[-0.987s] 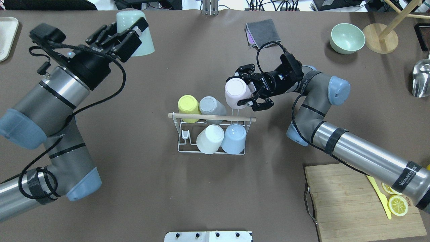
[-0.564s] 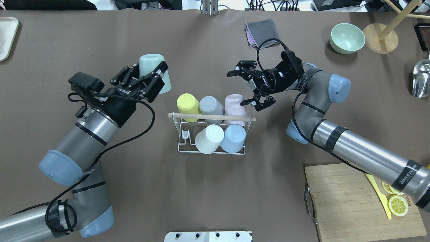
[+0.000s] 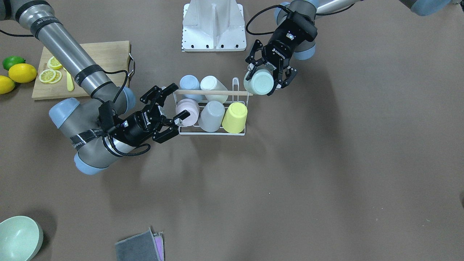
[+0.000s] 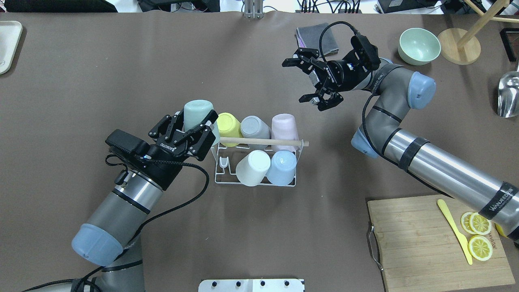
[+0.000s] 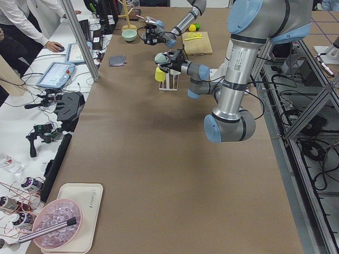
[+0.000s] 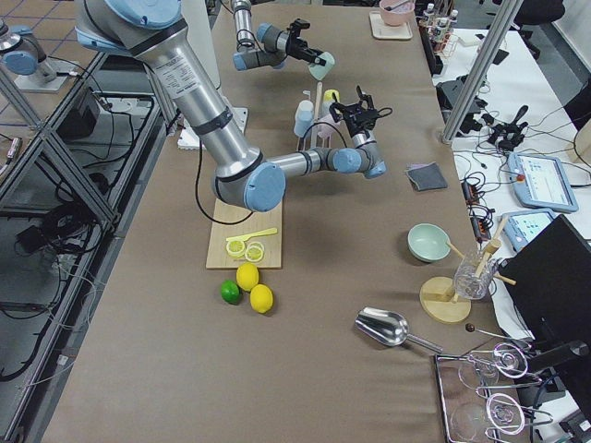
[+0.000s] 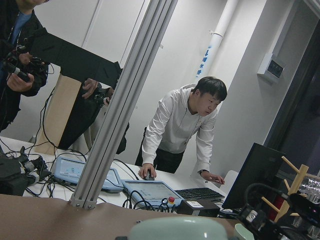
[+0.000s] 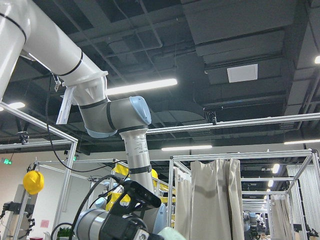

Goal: Place cup on cup holder

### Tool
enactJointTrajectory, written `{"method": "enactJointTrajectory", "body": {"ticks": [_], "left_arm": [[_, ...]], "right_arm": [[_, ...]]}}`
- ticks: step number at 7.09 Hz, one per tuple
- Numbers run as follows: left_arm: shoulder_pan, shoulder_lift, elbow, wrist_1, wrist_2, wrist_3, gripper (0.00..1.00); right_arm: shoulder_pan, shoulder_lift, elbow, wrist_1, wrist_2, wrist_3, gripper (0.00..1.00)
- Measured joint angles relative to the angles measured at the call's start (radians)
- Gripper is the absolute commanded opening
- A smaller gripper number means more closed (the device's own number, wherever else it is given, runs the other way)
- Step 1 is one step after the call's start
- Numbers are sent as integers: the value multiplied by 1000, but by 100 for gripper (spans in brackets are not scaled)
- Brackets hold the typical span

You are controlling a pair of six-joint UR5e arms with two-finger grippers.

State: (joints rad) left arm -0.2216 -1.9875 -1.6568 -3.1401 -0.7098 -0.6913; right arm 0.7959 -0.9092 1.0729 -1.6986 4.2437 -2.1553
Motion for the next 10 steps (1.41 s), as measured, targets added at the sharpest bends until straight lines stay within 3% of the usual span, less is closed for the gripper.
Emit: {"method": "enactJointTrajectory", "body": {"ticks": [3,6,7,9,10], "left_arm": [[60,-23,10,-1,37,32,0],[72,-46,57,-2,56,36,0],[73,-48,70,-2,64,36,0],[73,-49,86,-3,68,36,2],[73,-49,95,-3,68,36,59]], "right_arm": [[62,-51,5,-11,31,397,98],[165,-116,1,-74,26,1097,99],[208,-131,2,-155,-13,1302,99],[287,-145,11,-418,-238,1551,99],[300,-142,14,-523,-366,1634,99]]}}
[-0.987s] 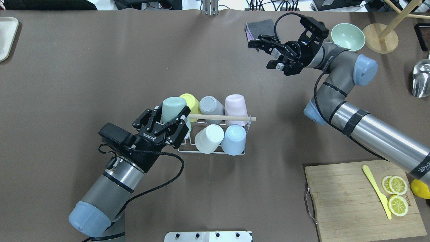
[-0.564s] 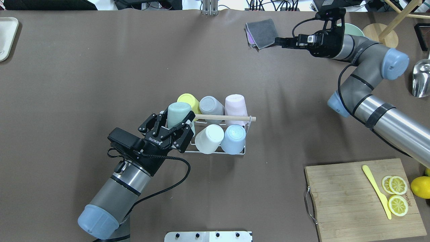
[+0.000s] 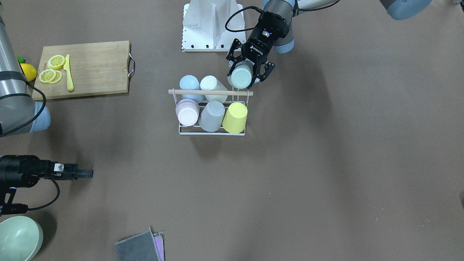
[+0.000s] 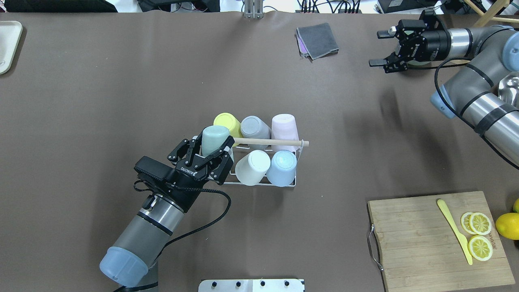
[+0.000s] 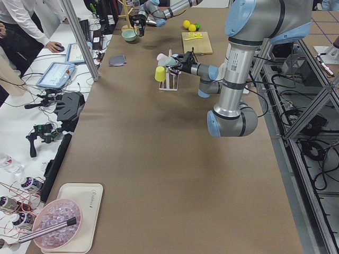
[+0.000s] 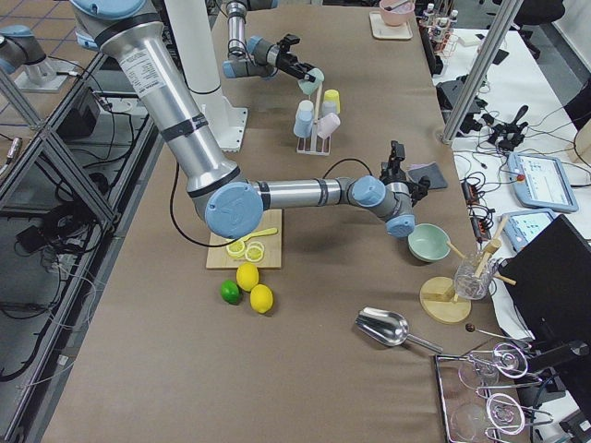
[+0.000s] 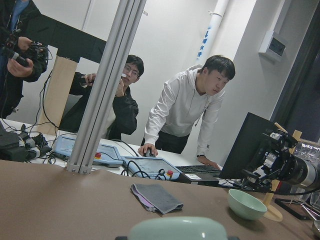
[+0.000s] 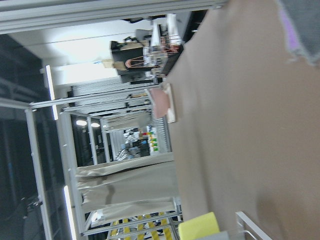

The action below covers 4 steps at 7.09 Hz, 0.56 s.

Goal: Place cup on cup holder

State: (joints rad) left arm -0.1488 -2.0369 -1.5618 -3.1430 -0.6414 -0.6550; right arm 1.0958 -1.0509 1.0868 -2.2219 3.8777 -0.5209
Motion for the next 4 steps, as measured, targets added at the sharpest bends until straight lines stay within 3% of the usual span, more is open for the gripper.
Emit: {"method": "enactJointTrajectory", "body": {"ticks": [1,4], "left_arm": [[-1,1,6,0,1,0,97],[-8,0,8,0,11,16,97]], "right_arm": [[3,4,2,-73,-112,73,99],[16,31,51,-200,-320,168,99]]}}
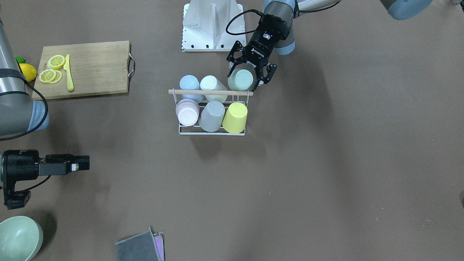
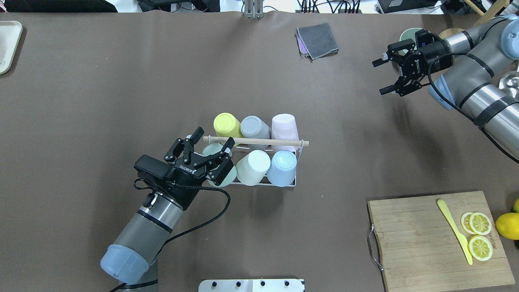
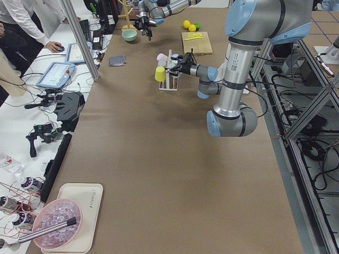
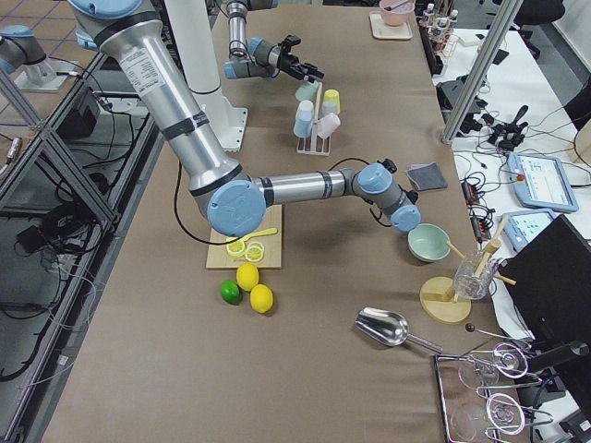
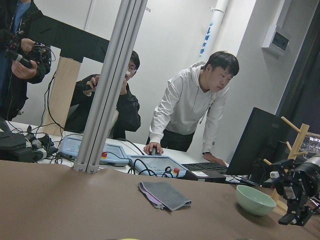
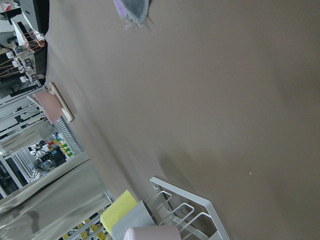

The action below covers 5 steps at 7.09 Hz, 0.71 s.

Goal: Place cup on cup holder

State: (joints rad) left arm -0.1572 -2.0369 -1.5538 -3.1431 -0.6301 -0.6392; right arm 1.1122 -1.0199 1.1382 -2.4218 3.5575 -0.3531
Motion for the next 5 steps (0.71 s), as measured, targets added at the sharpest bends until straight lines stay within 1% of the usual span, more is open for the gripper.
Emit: {"method": "enactJointTrajectory", "body": {"ticks": [1,3,4,5], "left_arm": [[-1,0,0,-1,11,4,98],[-17,1,-2,-11,18,8,97],[-46,2,-3,-12,18,18,97],[-94,2,-3,-8,14,37,97]], "right_arm": [[9,28,10,-29,-55,33,99],[19,61,23,-61,-200,86,95],[22,60,42,-65,-274,93,96],[23,56,62,-66,-351,96,100]]}}
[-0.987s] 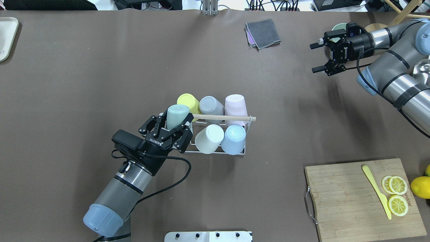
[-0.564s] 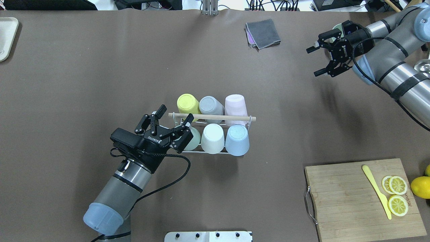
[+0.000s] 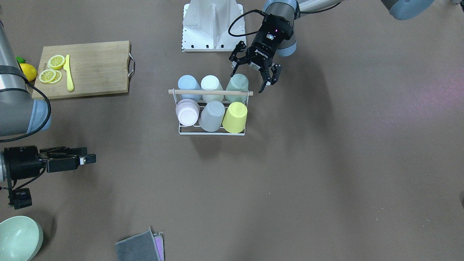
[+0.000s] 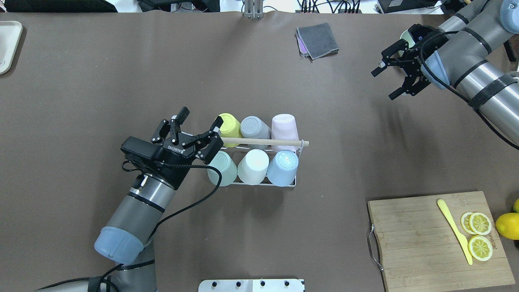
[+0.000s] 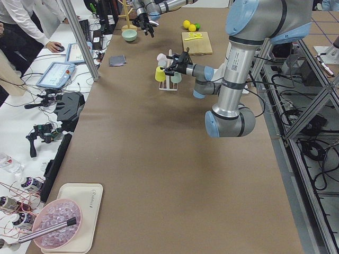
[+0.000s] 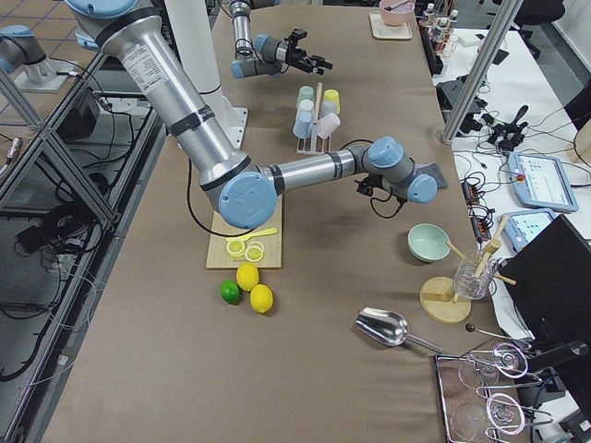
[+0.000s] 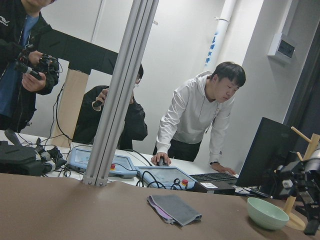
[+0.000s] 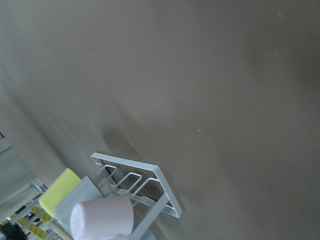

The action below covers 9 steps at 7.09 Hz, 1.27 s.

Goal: Place cup on cup holder

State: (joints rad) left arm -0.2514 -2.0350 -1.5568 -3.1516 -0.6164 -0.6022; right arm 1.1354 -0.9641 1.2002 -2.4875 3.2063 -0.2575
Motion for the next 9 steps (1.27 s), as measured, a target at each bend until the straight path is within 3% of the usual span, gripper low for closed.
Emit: {"method": "enactJointTrajectory", "body": {"ticks": [2,4,6,8,9], "left_arm": [[-131,1,11,12,-35,24,98],[-324,1,95,27,-172,24,98],[-500,12,189,84,-334,14,98],[-648,61,209,166,-541,-11,98],[-717,100,209,198,-635,-18,98]], "right_arm": [[16,-1,36,19,-256,1,100],[42,-18,74,82,-504,-5,100],[52,-114,201,154,-602,-5,99],[57,-253,346,343,-672,1,99],[72,-314,380,452,-692,3,94]]}}
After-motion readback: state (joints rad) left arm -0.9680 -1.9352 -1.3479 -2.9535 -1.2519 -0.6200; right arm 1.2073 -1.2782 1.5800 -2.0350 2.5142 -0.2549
